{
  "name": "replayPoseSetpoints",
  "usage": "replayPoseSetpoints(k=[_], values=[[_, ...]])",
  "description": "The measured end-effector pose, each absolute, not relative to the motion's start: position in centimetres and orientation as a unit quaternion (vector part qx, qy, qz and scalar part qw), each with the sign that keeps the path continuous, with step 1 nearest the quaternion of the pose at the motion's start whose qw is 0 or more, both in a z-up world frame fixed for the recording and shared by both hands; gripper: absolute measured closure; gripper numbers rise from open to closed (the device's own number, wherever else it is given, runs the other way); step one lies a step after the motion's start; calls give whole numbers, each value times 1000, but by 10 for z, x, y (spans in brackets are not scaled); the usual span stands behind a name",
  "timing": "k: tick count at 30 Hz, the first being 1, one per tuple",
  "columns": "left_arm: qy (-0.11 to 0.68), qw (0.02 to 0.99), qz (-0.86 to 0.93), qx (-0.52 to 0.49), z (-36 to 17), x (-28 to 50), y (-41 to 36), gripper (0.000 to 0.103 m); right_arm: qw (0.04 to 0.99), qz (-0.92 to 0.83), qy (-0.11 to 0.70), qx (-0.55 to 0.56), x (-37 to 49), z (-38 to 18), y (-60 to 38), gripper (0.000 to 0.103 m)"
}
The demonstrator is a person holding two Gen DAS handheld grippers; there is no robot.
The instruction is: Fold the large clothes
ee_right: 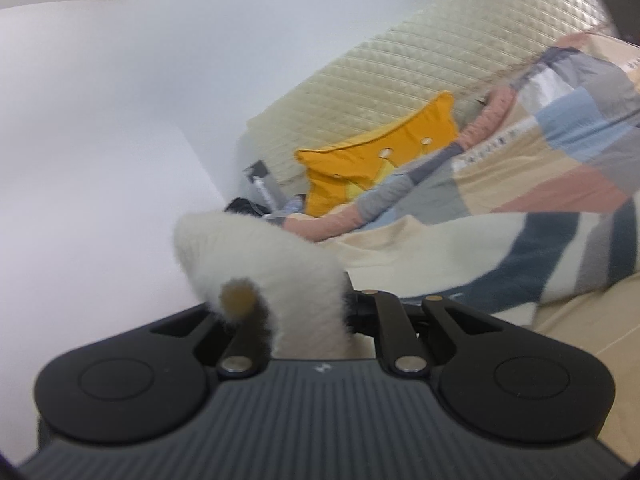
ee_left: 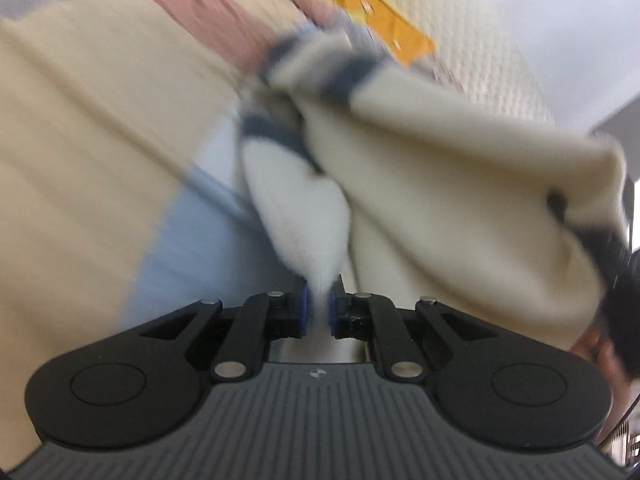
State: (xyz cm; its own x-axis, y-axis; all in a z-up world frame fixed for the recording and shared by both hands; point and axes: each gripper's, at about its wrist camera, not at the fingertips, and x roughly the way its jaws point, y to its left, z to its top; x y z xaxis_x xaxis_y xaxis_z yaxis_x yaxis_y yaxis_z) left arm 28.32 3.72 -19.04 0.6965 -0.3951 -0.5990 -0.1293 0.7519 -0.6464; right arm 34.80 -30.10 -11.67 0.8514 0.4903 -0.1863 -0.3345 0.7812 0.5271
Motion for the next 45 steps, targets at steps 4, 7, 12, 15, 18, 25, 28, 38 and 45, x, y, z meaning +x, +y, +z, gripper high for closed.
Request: replayPoseSetpoints(k=[4,7,12,15,18,25,28,38,45], values=[[367,869,-32,-330,-154,274,89,92,928,254,150,229,334,-110,-288,91],[354,881,5,-313,-123,272,129,92,927,275,146,207,325,-103,-274,91],[327,910,75,-243,-70,275,194,92,922,325,135,161,305,-93,-247,91],[318,926,108,-175,-43,278,219,92,916,356,136,128,291,-92,-226,91],[315,936,130,-84,-31,285,230,92,909,382,146,78,274,-96,-193,91],[360,918,163,-42,-90,311,270,92,879,416,234,-10,250,-142,-108,88],[369,910,180,-57,-116,323,282,91,860,426,279,-48,245,-171,-78,83],[366,914,140,-108,-132,313,289,90,819,468,324,-76,251,-203,-59,46],[397,916,32,-34,-124,280,244,90,806,471,357,-30,249,-186,-67,38]])
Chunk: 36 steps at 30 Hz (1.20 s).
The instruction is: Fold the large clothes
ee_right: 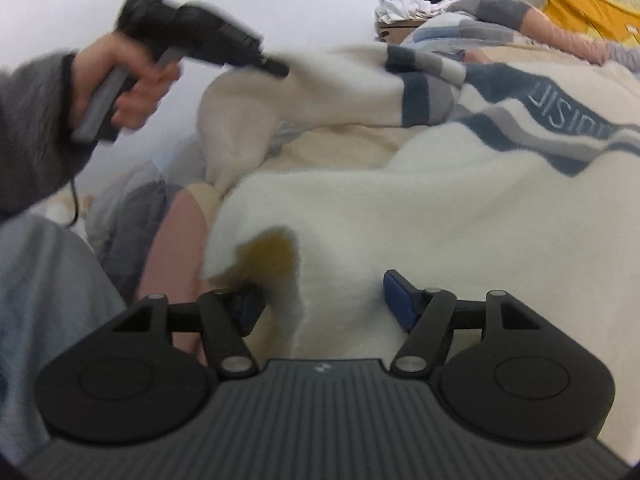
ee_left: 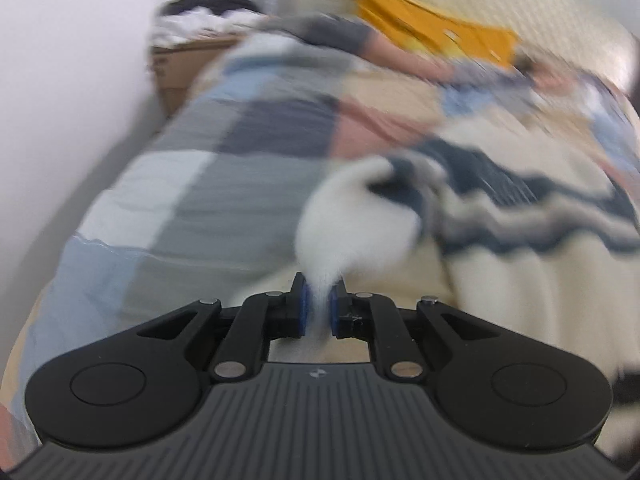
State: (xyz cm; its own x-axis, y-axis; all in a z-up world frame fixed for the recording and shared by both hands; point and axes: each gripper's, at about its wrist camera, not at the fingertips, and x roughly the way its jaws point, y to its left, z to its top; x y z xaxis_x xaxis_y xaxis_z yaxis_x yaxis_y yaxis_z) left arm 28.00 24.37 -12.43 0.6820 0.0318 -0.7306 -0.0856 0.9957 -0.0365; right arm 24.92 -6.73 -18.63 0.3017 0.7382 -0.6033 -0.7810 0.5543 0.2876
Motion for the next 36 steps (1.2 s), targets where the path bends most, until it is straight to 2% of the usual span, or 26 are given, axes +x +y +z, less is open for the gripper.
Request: replayPoseSetpoints(k=[6,10,13,21,26,28,36], values=[[469,875,-89,-82,-150,267,205,90,815,443,372,-36,242,-171,-85,38],[538,830,-100,-107,-187,282,192,90,816,432,383,2,246,-166,-97,38],[547,823,-93,-123,-196,289,190,90,823,416,385,24,249,-163,-103,38],[533,822,-82,-184,-178,270,206,63,836,382,392,45,259,-176,-108,39],[502,842,-50,-189,-149,233,226,58,838,378,390,52,261,-177,-109,39],[488,850,-19,-195,-140,218,236,48,839,376,390,52,260,-176,-110,39],[527,816,92,-220,-157,223,267,47,841,372,389,54,260,-175,-110,38]])
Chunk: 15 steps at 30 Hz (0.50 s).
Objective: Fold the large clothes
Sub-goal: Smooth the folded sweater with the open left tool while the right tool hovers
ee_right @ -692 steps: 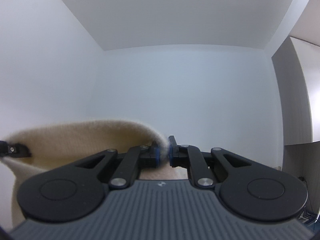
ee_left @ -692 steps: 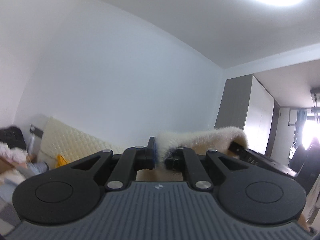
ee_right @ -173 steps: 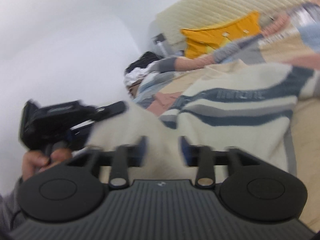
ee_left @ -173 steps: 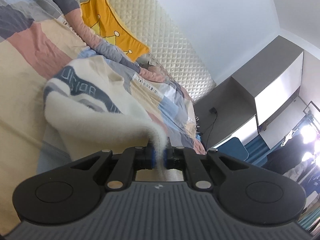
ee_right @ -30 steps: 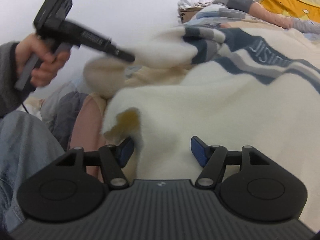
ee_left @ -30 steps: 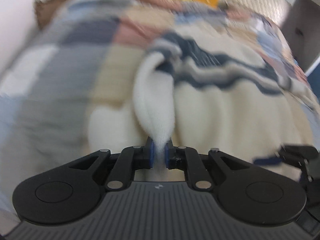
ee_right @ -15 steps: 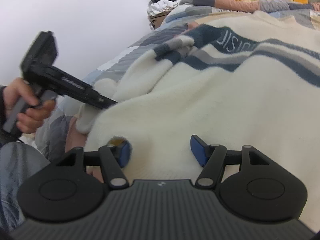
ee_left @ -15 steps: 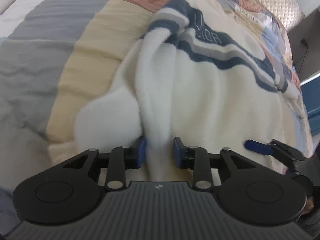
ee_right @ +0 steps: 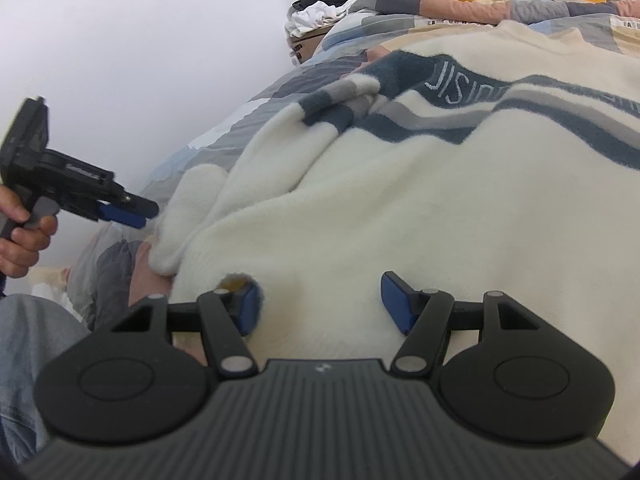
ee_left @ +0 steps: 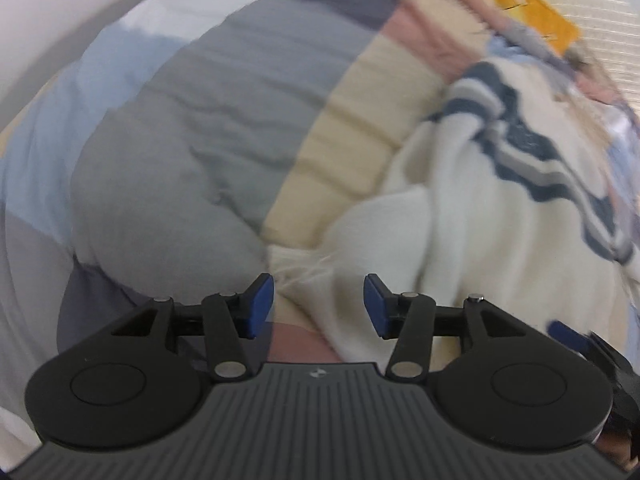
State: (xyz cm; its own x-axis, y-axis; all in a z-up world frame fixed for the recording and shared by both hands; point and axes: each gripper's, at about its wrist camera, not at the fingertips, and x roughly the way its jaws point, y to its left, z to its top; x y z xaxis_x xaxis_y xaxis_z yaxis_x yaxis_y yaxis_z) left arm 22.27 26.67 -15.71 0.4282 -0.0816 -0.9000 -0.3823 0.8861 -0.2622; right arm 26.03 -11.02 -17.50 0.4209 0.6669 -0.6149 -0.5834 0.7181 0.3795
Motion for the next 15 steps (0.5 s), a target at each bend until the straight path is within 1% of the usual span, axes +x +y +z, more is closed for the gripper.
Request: replayPoseSetpoints(k=[4,7,11,12,15], values=[[534,818,97,-192,-167,241,259,47,847,367,380,55,261,-174,-112,38],[548,813,97,-169,-176,257,251,47,877,323,350,67,263,-175,-113,39],[567,805,109,-138,-188,277,239,47,865,307,375,127,264,-190,-116,38],[567,806,115,-127,-191,279,236,47,862,317,378,119,262,-190,-113,36],[560,810,130,-114,-198,282,229,48,853,346,374,111,258,-185,-106,36]])
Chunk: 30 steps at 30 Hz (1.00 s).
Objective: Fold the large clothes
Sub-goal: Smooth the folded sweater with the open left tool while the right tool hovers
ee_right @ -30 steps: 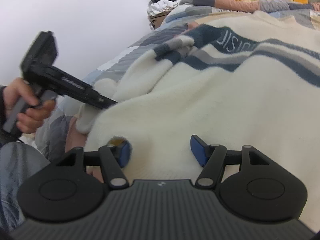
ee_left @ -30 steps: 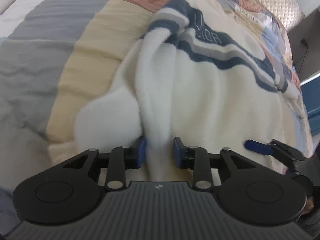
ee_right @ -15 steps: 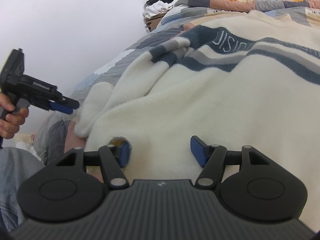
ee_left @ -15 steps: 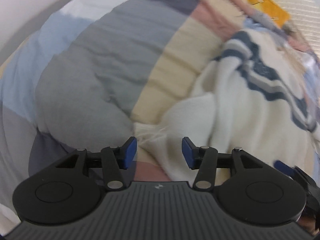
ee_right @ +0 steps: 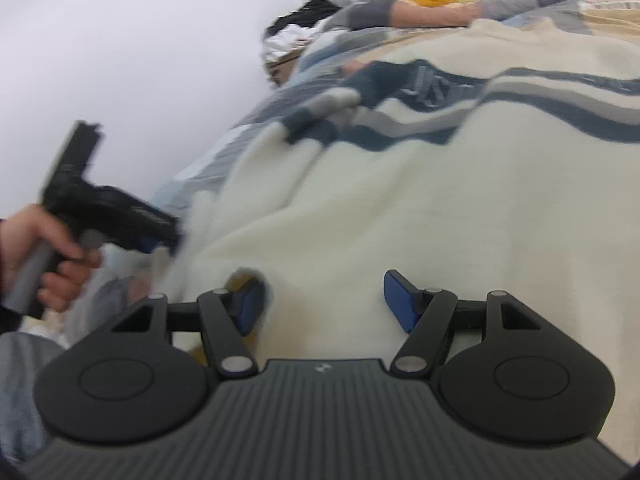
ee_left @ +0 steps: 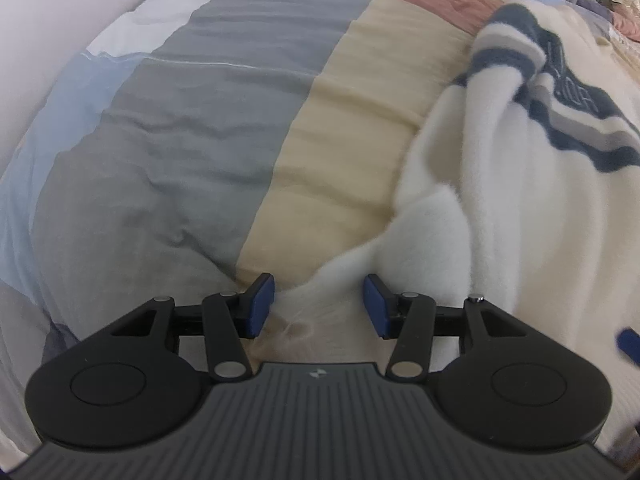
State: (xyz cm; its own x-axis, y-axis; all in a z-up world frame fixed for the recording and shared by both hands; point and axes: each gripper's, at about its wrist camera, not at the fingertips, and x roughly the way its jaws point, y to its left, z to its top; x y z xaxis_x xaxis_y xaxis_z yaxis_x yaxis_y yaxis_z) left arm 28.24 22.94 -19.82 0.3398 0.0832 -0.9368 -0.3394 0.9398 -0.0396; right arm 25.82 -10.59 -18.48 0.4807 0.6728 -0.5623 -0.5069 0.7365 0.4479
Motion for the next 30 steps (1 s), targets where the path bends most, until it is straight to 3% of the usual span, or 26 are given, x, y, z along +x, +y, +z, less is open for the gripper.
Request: replayPoseSetpoints(k=[3,5,7,10,19,26,30], values=[[555,813,138,-105,-203,284,225,50,841,368,381,112,256,-184,-101,36],[552,816,142,-97,-203,284,220,57,836,377,383,108,254,-184,-97,36],[549,819,142,-90,-202,285,215,77,837,378,383,100,253,-184,-93,36],[547,822,142,-68,-200,288,207,95,839,375,382,98,253,-185,-93,38],[441,859,252,-70,-118,275,269,97,854,347,365,128,257,-182,-107,36],[345,878,327,-55,-43,329,325,97,848,382,349,112,243,-176,-99,36],[332,881,336,-21,-35,366,335,97,855,386,334,94,238,-173,-97,36]])
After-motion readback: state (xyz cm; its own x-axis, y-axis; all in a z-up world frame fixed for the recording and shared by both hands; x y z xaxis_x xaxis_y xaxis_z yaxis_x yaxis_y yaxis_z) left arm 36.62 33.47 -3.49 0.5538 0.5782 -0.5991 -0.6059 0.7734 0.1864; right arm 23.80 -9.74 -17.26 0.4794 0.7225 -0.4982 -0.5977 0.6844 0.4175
